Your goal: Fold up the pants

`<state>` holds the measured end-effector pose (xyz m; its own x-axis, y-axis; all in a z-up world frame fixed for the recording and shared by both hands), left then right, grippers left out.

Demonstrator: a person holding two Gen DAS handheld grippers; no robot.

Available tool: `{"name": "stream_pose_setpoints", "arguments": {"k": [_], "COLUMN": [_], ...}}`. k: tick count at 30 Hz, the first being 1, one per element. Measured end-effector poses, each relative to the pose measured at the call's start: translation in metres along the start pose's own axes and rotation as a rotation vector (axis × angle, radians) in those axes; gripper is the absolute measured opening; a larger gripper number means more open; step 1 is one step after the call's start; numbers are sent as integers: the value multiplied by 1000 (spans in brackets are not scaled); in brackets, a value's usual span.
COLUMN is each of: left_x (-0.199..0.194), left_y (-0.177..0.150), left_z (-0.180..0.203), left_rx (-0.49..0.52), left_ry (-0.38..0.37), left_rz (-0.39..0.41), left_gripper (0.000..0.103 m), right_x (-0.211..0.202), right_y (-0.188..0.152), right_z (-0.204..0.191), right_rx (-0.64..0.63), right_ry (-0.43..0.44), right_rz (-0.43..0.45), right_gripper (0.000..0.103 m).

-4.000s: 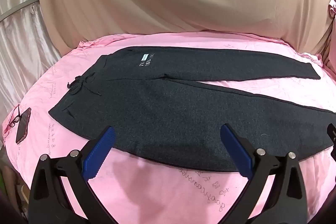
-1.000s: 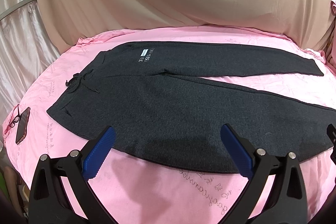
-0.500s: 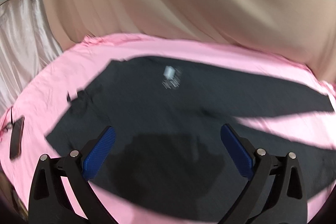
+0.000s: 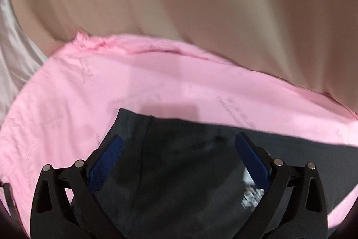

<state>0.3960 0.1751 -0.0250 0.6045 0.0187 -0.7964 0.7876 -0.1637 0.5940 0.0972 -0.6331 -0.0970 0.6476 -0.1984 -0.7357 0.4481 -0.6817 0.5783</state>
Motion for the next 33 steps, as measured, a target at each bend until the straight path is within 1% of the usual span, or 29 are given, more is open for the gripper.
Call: {"name": "stream_pose_setpoints", "arguments": {"k": [1,3,6,7,8,9,10,11,12,13,14,15,16,17,19,20,22,23,26,29,30,33], "left_x": [12,34,57,65,73,80,84,83,81,80,76,73,69,62,48,34,11,-10,-56,-117,-128,-167], "left_y": [3,7,9,9,8,6,4,3,2,1,-1,-3,-4,-6,-10,-12,-11,-15,-18,-41,-47,-87], "left_z": [-6,-24,-40,-44,-47,-49,-51,-51,-50,-51,-55,-59,-64,-68,-75,-77,-78,-79,-85,-87,-87,-94], "left_rx": [-12,-67,-119,-131,-139,-136,-130,-118,-94,-83,-91,-103,-119,-131,-153,-153,-144,-137,-125,-104,-98,-80], "left_ry": [-10,28,14,10,4,3,4,21,50,76,81,60,30,37,14,21,9,-6,-44,-77,-77,-87], "left_rz": [-25,-57,-93,-108,-125,-139,-147,-136,-124,-125,-124,-122,-117,-116,-98,-79,-43,-15,56,128,136,159], "left_gripper": [98,98,98,98,98,98,94,85,74,53,39,36,26,8,7,6,6,6,6,6,6,6], "right_x": [4,20,31,33,36,35,35,34,33,33,29,26,20,17,3,-10,-35,-56,-100,-159,-172,-223], "right_y": [1,4,0,-2,-4,-6,-7,-8,-9,-9,-12,-13,-17,-16,-18,-18,-19,-20,-25,-45,-45,-78], "right_z": [0,0,-6,-8,-11,-13,-16,-18,-19,-19,-20,-22,-28,-30,-34,-35,-35,-34,-28,-21,-20,-4], "right_rx": [0,-8,-42,-49,-61,-72,-81,-80,-74,-67,-59,-63,-76,-82,-84,-78,-67,-65,-79,-109,-117,-150], "right_ry": [-5,-14,-12,-15,-21,-30,-23,-15,-5,9,30,30,22,19,19,27,50,71,108,147,154,160], "right_rz": [-5,-30,-44,-46,-51,-45,-41,-45,-52,-60,-69,-62,-45,-34,-5,15,51,77,125,186,196,235], "right_gripper": [96,96,96,90,81,78,66,52,44,25,12,10,8,8,7,7,7,7,7,7,7,7]}}
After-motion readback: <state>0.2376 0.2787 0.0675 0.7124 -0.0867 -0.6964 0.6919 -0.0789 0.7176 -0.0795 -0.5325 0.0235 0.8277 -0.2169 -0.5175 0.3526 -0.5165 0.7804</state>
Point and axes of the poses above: each gripper's, at about its wrist camera, not at the fingertips, and x roughly the way its jaws point, z to its right, y to its top, the point moved 1 cm from there along x, roughly the way its jaws point, and after that the axes turned 14 degrees about x, right-handed, at the moved point
